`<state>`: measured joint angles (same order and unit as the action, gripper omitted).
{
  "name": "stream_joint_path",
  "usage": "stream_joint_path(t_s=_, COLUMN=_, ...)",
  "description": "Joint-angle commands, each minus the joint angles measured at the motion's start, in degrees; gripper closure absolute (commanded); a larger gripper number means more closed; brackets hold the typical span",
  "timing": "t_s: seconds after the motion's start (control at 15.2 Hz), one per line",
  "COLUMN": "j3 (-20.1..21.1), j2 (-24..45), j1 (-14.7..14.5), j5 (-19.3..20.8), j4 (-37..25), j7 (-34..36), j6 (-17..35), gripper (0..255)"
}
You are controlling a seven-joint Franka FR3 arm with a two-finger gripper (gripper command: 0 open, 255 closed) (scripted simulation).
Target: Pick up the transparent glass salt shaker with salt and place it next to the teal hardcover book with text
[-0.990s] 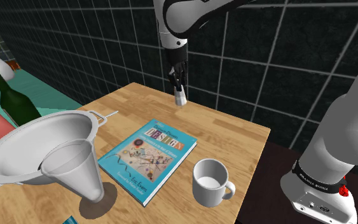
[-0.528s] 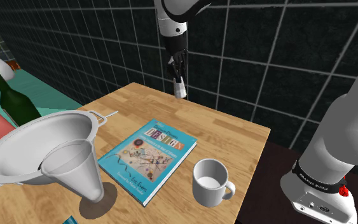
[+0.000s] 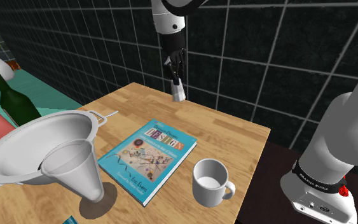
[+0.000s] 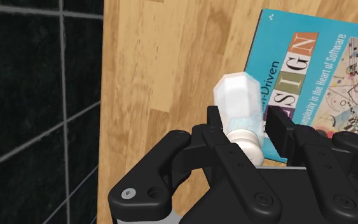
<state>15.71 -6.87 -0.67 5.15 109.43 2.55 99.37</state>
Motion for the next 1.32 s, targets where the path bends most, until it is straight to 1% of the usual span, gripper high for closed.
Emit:
stream_joint_path(t_s=0.0, j3=1.4, j2=-1.2, j1=-1.2, j5=-0.7, j4=1.0, j7=2.4, j6=-0.4, gripper=255)
stream_joint_path(t_s=0.26, j3=4.3, j2=-2.8, j1=-3.6, j5=-2.0, j4=2.3, j7=7.3, j6=-1.0, gripper=255)
stream_joint_path(t_s=0.59, j3=8.3, j2=-3.5, j1=-6.5, j5=-3.5, j4=2.5, j7=13.8, j6=-2.0, gripper=255)
stream_joint_path(t_s=0.92, j3=12.6, j2=-2.6, j1=-9.4, j5=-4.4, j4=1.1, j7=20.8, j6=-3.0, gripper=255)
stream_joint_path(t_s=1.25, j3=17.1, j2=0.0, j1=-12.3, j5=-4.5, j4=-1.9, j7=28.4, j6=-4.0, gripper=255)
